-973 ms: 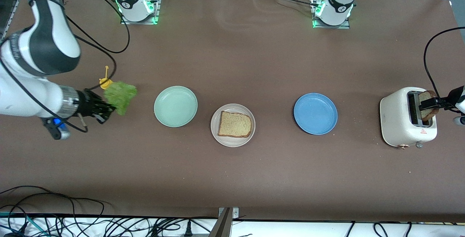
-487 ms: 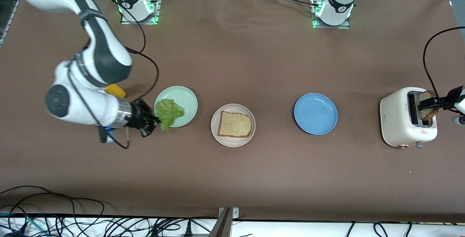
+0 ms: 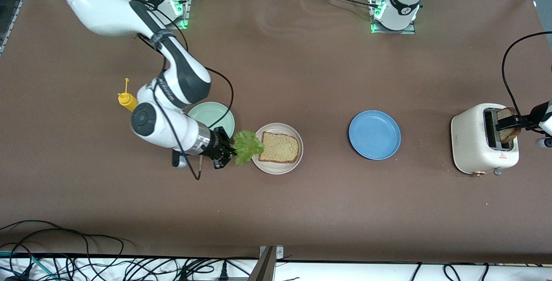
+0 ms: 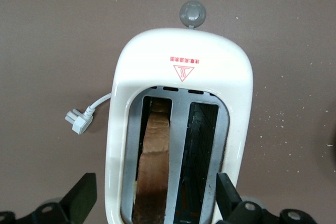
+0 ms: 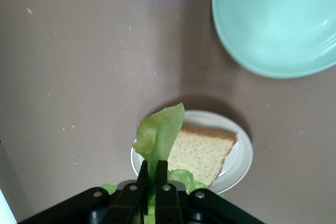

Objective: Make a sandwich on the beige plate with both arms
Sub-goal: 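Carry the lettuce over the toast on the beige plate with the right gripper, then lower the lettuce onto the toast and open the right gripper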

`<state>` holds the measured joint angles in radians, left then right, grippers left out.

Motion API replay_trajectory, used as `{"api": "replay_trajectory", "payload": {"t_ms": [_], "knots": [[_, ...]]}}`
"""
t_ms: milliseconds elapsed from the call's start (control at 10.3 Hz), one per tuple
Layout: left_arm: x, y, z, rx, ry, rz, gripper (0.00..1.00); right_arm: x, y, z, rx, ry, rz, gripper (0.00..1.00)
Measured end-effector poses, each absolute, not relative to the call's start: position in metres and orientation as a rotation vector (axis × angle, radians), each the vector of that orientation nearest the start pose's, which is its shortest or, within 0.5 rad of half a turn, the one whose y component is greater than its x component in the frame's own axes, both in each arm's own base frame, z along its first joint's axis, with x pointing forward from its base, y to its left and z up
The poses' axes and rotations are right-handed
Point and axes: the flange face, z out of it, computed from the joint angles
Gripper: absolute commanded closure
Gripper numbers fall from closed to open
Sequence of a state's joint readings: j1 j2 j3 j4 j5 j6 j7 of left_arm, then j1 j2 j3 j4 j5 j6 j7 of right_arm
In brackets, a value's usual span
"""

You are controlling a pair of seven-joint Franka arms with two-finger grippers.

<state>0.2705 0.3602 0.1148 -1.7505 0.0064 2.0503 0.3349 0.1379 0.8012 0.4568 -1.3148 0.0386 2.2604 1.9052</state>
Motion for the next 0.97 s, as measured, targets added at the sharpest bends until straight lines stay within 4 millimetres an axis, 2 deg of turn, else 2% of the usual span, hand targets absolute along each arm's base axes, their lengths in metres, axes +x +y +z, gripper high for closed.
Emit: {"api": "replay_trajectory", "payload": {"t_ms": [195,389,584,876,973], "knots": [[0.597,0.236,0.362,-3.116,-0.064,0.111,0.0,0.663,0.389,0.284,-1.993,1.94,0.395,1.0],[0.597,0.236,0.362,-3.117,-0.064,0.111,0.0,0.657,0.415,0.26,-1.968,1.954,0.429,1.0],[0.597,0.236,0.362,-3.117,-0.064,0.112,0.0,0.656,0.422,0.24,-1.965,1.959,0.439,1.0],[0.597,0.236,0.362,-3.117,-0.063,0.111,0.0,0.649,0.428,0.214,-2.03,1.978,0.363,1.0],[0.597,0.236,0.362,-3.117,-0.063,0.111,0.0,0.645,0.433,0.208,-2.052,1.976,0.343,0.96]]}}
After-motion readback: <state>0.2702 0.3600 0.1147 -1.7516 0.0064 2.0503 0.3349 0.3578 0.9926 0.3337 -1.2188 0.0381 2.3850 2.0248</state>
